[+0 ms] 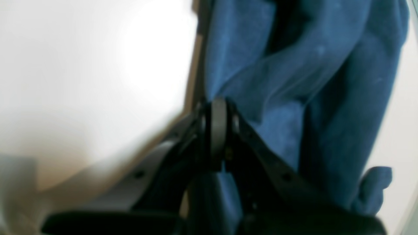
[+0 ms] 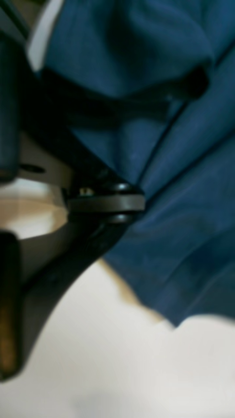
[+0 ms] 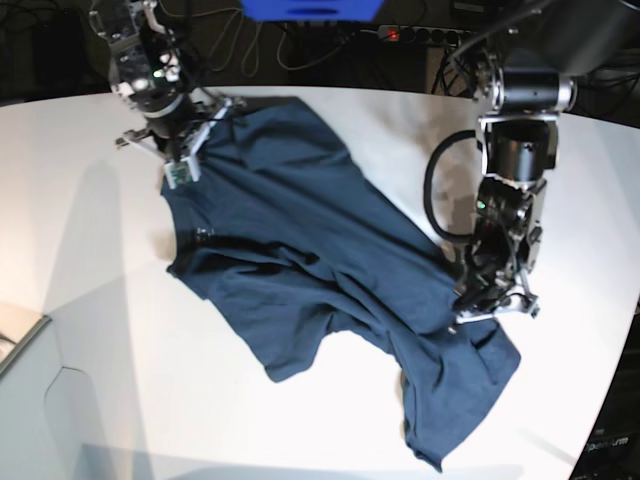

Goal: Layout the t-shirt on the table in an organized manner, then fold the t-shirt properly
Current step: 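Drag the held hem with the left gripper away from the right gripper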

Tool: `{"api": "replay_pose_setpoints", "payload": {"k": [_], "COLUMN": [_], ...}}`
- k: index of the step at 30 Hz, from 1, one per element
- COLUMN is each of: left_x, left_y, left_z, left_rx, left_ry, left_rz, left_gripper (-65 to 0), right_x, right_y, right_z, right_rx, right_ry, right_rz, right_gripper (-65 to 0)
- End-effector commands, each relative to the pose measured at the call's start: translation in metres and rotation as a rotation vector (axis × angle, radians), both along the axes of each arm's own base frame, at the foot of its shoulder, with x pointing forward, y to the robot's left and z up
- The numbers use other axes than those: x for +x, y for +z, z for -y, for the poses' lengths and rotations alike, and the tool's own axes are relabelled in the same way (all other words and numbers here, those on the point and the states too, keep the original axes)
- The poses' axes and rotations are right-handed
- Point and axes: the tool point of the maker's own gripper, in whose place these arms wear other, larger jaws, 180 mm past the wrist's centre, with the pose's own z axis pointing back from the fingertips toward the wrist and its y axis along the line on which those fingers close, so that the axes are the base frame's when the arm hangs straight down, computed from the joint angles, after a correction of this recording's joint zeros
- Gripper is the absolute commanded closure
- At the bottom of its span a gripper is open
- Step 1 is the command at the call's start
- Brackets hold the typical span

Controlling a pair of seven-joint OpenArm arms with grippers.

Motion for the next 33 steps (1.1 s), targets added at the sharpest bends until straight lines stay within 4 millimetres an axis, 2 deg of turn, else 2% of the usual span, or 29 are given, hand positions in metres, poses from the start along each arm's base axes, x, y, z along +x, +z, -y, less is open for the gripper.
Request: {"api": "replay_pose_setpoints", "payload": {"k": [1, 3, 5, 8, 11, 15, 18, 21, 24, 26, 30, 31, 33], "left_x": [0.014, 0.006, -0.004, -0.025, -0.047, -0.067, -0.074, -0.072, -0.068, -0.064, -0.075, -0.082, -0.098], "left_y": [0.029, 0.042, 0.062, 0.082, 0.086, 0.079, 0.076, 0.092, 0.101, 0.105, 0.096, 0.090, 0.084], "left_z": [-0.011, -0.010, -0.019, -0.025, -0.032, -0.030, -0.028, -0.022, -0.021, -0.027, -0.037, -0.042, -0.059], "left_rx": [0.023, 0.005, 0.015, 0.017, 0.038, 0.033, 0.033, 0.034, 0.036, 0.041, 0.049, 0.052, 0.064], "left_ry": [0.016, 0.022, 0.021, 0.012, -0.003, -0.012, -0.015, -0.033, -0.030, 0.007, 0.058, 0.072, 0.112], "left_rz": [0.096, 0.151, 0.214, 0.280, 0.286, 0.270, 0.260, 0.302, 0.321, 0.311, 0.260, 0.244, 0.225], "left_gripper": [-0.1, -0.1, -0.1, -0.1, -0.1, -0.4, -0.5, -1.0, -9.8, -22.7, -49.4, -53.2, -54.8], "right_x": [-0.008, -0.004, -0.001, -0.002, -0.003, 0.000, 0.004, 0.007, 0.007, 0.007, 0.007, 0.007, 0.007], "right_y": [-0.005, -0.001, 0.003, 0.005, 0.004, 0.004, 0.007, 0.009, 0.008, 0.008, 0.009, 0.009, 0.009], "right_z": [0.024, 0.041, 0.055, 0.065, 0.065, 0.065, 0.064, 0.064, 0.064, 0.064, 0.063, 0.063, 0.063], "right_rx": [-0.059, -0.077, -0.088, -0.098, -0.097, -0.096, -0.095, -0.094, -0.095, -0.094, -0.092, -0.092, -0.092], "right_ry": [-0.033, -0.076, -0.114, -0.137, -0.138, -0.140, -0.139, -0.140, -0.140, -0.139, -0.138, -0.138, -0.138], "right_rz": [-0.053, -0.040, -0.028, -0.023, -0.026, -0.023, -0.012, -0.005, -0.006, -0.005, -0.004, -0.004, -0.004], "right_gripper": [0.0, 0.0, 0.0, 0.0, 0.0, 0.0, 0.0, 0.0, 0.0, 0.0, 0.0, 0.0, 0.0]}}
